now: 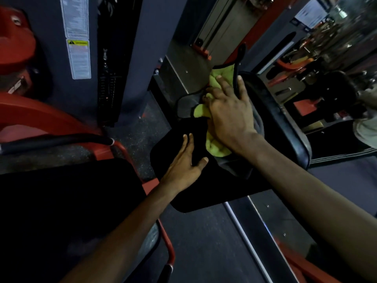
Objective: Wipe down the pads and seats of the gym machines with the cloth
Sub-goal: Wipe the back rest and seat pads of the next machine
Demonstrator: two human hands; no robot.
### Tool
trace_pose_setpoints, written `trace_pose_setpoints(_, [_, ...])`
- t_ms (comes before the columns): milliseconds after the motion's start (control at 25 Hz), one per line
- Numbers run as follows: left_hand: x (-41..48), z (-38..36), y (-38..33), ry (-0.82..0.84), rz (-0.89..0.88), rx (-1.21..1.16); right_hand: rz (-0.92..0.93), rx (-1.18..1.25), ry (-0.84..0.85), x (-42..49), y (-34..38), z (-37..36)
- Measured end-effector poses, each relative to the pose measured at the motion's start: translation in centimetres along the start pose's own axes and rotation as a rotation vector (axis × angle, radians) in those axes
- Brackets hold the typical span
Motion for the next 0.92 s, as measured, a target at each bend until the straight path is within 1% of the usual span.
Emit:
trace_pose_setpoints(120, [-0.1,0.6,-0.7,0.082,0.046,0.036,0.012,0.037,-0.013,-0.8,-0.9,0.6])
trace_pose_setpoints(240, [0.0,1.9,-2.5,0.071,0.014,0.045,0.012,0.037,-0.06,-1.9,-2.2,1.9])
trace_pose_setpoints(320, [0.4,2.3,-4.6,0.09,-0.002,0.037,-0.01,0.045,-0.053,-1.0,-2.0,2.7])
trace_pose_setpoints(440, [0.0,2.3,-6.0,0.169,0.005,0.057,-0.058,0.067,-0.058,-1.2,-2.6,3.5])
trace_pose_setpoints(520, [-0.5,3.0,-5.3,0.229,0.036,0.008,-0.085,0.096,-0.086,-4.1,-3.9,3.7])
trace_pose_setpoints(600, [-0.5,4.3,-5.7,0.225,0.016,-0.003,-0.14,0.155,-0.118,-6.6,-5.5,3.9])
trace_pose_setpoints(720, [0.2,5.2,-8.5,0.258,-0.057,0.076,-0.246,0.272,-0.124,-8.0,-6.6,4.3])
trace_pose_setpoints(840, [0.5,5.1,-9.5,0.338,-0.05,0.113,-0.35,0.322,-0.169,-11.0,-6.6,3.2])
trace_pose_setpoints(920, [1.0,6.1,-9.2,0.314,-0.055,0.126,-0.389,0.35,-0.218,-13.0,-6.5,2.5])
Point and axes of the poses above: each hand's wrist, its own x-axis towards the middle knuckle, its own z-axis out of the back of the hand, y = z × x, the point moved 4 cm from there along x, towards the middle knuckle, and after that the axes turned 9 degrees about x, right-handed, at the moved point
